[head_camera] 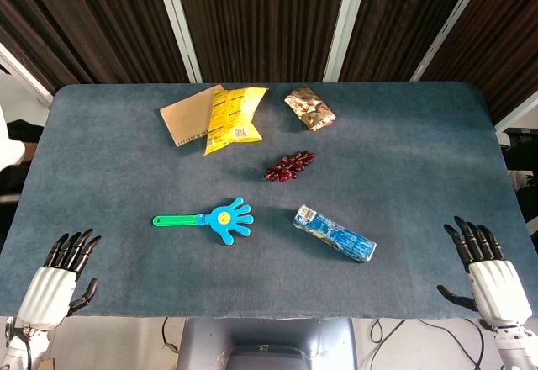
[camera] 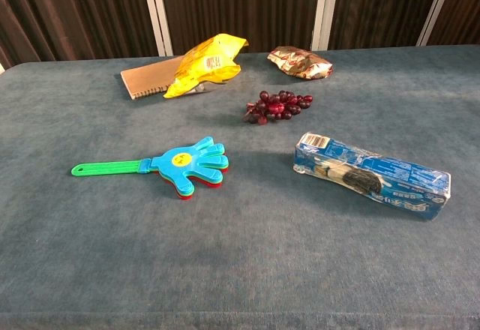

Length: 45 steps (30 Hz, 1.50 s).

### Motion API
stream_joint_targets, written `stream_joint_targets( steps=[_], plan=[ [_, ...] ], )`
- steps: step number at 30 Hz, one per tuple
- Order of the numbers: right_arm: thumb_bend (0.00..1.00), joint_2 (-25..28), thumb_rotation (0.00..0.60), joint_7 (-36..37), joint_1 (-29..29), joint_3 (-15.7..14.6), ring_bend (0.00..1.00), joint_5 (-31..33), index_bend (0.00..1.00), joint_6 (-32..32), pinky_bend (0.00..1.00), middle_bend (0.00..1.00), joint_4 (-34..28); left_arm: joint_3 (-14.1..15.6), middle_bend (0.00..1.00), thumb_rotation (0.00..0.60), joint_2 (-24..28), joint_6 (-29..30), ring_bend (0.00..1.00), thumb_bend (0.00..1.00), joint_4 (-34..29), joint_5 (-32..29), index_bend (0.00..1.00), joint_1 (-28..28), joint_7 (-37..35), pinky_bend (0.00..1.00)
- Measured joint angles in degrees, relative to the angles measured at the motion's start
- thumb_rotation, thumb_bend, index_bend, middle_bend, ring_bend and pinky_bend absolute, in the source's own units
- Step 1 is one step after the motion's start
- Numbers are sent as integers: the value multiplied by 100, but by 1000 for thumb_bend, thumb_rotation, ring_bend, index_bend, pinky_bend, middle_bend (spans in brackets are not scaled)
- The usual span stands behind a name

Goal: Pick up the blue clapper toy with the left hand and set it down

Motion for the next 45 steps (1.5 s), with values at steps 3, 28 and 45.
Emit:
stream_joint_targets(
  steps=[3,28,45],
  plan=[
    [43,-5,600,7,-3,-7,0,-33,0,19,0,0,-1,16,0,600,-6,-2,0,428,5,30,0,-3,-10,0],
    [43,-177,600,-83,243,67,0,313,0,-504,0,0,96,-765,0,600,-1286,-2887,0,420,1525,-709,157,-2306,-2236,0],
    [43,-132,600,23,281,84,0,365,0,-510,0,0,97,-1021,0,600,-2225,-3950,0,396,2525,-1657,300,-3093,-1684,0]
  ],
)
